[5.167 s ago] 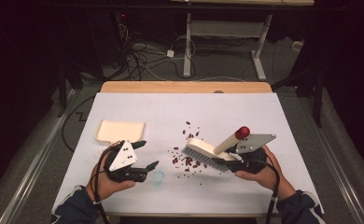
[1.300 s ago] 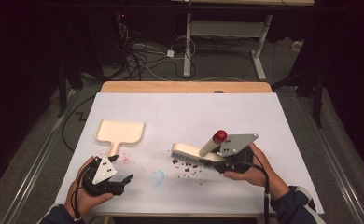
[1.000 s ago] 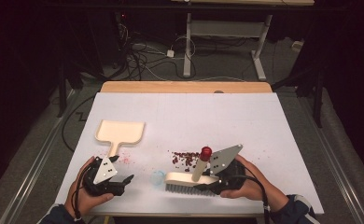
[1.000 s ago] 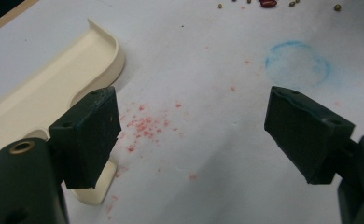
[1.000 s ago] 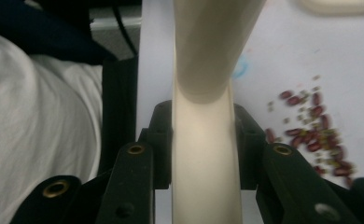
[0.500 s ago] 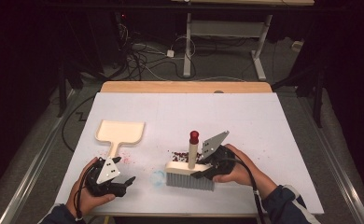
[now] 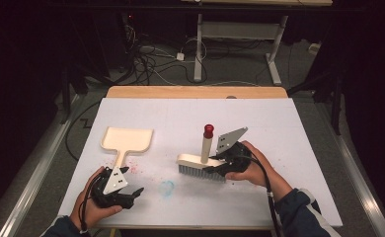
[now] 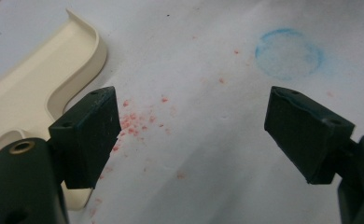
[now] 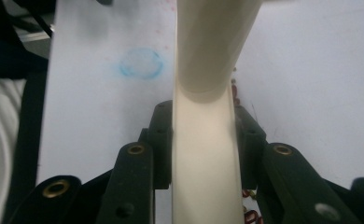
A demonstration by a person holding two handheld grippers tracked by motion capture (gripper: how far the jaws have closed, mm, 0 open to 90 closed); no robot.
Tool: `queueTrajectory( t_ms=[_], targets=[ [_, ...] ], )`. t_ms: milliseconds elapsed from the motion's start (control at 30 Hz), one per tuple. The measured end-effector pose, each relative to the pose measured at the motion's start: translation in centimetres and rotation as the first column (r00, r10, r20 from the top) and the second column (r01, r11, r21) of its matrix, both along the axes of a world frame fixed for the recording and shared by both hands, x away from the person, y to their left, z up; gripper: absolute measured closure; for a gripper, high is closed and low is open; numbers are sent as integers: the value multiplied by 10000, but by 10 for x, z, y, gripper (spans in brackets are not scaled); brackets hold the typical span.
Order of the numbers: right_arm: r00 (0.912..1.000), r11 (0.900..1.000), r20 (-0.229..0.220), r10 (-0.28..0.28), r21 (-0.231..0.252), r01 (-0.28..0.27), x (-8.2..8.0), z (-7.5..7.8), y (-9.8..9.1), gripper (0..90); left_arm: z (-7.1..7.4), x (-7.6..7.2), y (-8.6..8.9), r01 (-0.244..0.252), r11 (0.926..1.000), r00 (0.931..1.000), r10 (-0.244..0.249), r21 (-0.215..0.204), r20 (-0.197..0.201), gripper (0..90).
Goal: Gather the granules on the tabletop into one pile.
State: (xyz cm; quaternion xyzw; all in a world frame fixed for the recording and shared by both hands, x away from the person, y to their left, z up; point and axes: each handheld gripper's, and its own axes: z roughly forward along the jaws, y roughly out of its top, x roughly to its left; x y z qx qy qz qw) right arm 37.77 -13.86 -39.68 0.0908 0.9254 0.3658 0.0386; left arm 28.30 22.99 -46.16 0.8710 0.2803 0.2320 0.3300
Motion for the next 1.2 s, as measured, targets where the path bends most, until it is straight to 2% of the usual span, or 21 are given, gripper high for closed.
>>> queueTrajectory(
  t_ms=[67, 167, 233, 267, 300, 367, 400, 433, 467, 567, 600, 667, 700, 733, 767, 833, 1000, 1067, 1200],
  targets=[
    [9999, 9998, 141, -99, 167, 96, -6, 6, -5, 681, 1, 0, 0, -19, 10000, 10000, 19, 5, 24, 176],
    [9968, 9968, 386, -701, 418, 685, -17, 16, -17, 681, 1, -1, 1, -31, 10000, 10000, 32, -33, 61, 176],
    [9886, 9886, 531, -1410, 610, 1378, -24, 21, -29, 681, 2, -1, 1, -32, 10000, 9999, 32, -47, 104, 176],
    [9731, 9750, 794, -2164, 694, 2112, -31, 24, -42, 681, 2, -2, 2, -29, 10000, 9999, 29, -41, 107, 176],
    [9731, 9750, 794, -2164, 694, 2112, -31, 24, -42, 681, 1, -2, 1, -51, 10000, 10000, 51, -75, 9, 176],
    [9476, 9519, 1027, -3024, 837, 2947, -37, 25, -56, 681, 2, -2, 2, -13, 10000, 9999, 13, -9, 132, 176],
    [9301, 9355, 1131, -3496, 954, 3401, -39, 24, -63, 681, 2, -2, 1, -4, 10000, 9999, 5, -17, 136, 176],
    [9102, 9173, 1237, -3952, 1051, 3840, -40, 22, -70, 680, 2, -2, 1, 12, 10000, 9999, -12, 5, 141, 176],
    [8865, 8967, 1396, -4412, 1084, 4292, -40, 19, -75, 680, 2, -2, 1, 16, 10000, 9999, -17, 15, 139, 176],
    [8161, 8335, 1718, -5517, 788, 5468, -36, 5, -82, 681, 2, -1, -1, 27, 10000, 9999, -27, 24, 162, 176],
    [7988, 8175, 1799, -5741, 709, 5716, -34, 1, -82, 681, 3, -1, -1, 61, 10000, 9998, -62, 40, 171, 176],
    [7799, 7958, 1657, -6036, 651, 6021, -29, -8, -77, 681, 3, 0, -2, 64, 10000, 9999, -64, 33, 154, 176],
    [7783, 7938, 1698, -6045, 465, 6064, -28, -13, -73, 681, 2, 0, -2, 62, 10000, 9999, -63, 42, 145, 176],
    [7717, 7871, 1819, -6094, 217, 6165, -28, -18, -66, 681, 2, 1, -2, 64, 10000, 9999, -65, 41, 143, 176],
    [7611, 7807, 2054, -6152, 239, 6245, -29, -22, -60, 681, 2, 1, -2, 62, 10000, 9999, -62, 31, 143, 175],
    [7695, 7897, 2192, -5998, 70, 6135, -33, -23, -47, 681, 2, 2, -2, 79, 10000, 9999, -79, 17, 112, 176],
    [7775, 8024, 2660, -5699, -237, 5963, -42, -30, -18, 678, 2, 1, -7, 224, 9997, 9997, -225, 89, 111, 176],
    [7842, 8117, 2704, -5585, -170, 5839, -44, -31, -10, 678, 1, 1, -7, 267, 9996, 9996, -268, 121, 87, 176],
    [8057, 8334, 2510, -5365, 72, 5526, -48, -27, 2, 679, 1, 2, -7, 241, 9996, 9997, -242, 110, 66, 176]
  ],
)
